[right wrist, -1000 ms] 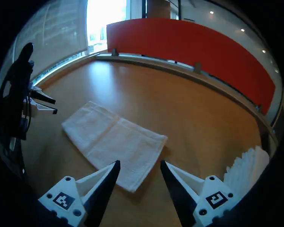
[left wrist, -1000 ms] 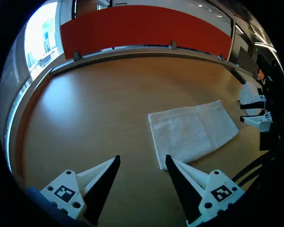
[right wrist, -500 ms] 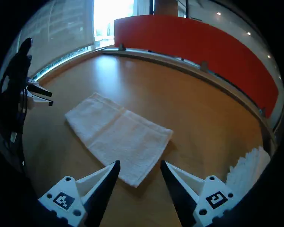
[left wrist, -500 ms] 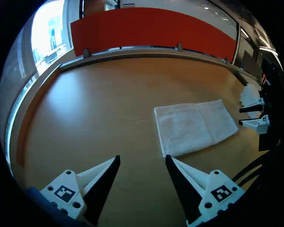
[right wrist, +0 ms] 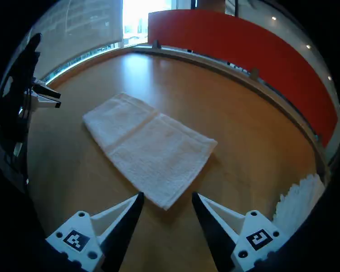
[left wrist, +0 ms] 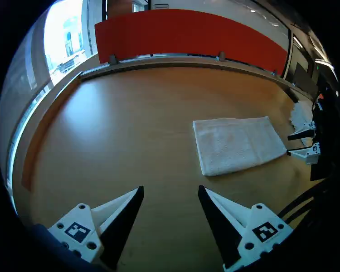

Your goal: Fold towel

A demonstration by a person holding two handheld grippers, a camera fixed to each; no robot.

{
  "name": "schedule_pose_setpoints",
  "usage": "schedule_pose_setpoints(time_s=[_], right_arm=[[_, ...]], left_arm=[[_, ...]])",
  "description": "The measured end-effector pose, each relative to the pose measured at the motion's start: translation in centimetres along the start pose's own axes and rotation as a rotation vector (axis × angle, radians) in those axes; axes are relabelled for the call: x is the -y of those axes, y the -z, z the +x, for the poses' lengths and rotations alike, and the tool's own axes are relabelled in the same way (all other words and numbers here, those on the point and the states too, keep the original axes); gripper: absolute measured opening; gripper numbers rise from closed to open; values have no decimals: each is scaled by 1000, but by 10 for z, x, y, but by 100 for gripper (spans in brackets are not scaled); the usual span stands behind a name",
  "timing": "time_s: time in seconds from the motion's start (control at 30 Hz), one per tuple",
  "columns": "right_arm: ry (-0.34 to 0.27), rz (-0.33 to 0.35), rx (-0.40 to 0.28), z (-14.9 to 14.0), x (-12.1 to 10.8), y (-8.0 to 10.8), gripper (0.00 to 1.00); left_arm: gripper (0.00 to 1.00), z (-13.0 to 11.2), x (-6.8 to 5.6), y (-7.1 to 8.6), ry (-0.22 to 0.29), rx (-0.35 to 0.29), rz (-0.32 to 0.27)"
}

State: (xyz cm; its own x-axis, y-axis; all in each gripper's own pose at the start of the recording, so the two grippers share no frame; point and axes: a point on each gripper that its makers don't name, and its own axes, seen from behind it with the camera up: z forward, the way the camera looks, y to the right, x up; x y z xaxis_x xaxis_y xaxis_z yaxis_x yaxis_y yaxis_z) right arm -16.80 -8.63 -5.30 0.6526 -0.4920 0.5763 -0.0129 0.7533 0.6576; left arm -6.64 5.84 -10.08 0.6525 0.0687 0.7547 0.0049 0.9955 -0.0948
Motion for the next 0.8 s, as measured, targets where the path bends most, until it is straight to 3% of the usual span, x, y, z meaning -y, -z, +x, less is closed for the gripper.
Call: schedule_pose_setpoints(time_s=[0.47,0.6,0.8], right_arm=[[51,28,55,-12,0,-4,73],[54,28,68,-14,-2,-4,63],[48,44,89,-20,-2,-6,40]], left_arm=[[88,-15,13,15,26,7,22],[88,-18,15,15,30,10,24],[88,-17,16,16,30,9,24]])
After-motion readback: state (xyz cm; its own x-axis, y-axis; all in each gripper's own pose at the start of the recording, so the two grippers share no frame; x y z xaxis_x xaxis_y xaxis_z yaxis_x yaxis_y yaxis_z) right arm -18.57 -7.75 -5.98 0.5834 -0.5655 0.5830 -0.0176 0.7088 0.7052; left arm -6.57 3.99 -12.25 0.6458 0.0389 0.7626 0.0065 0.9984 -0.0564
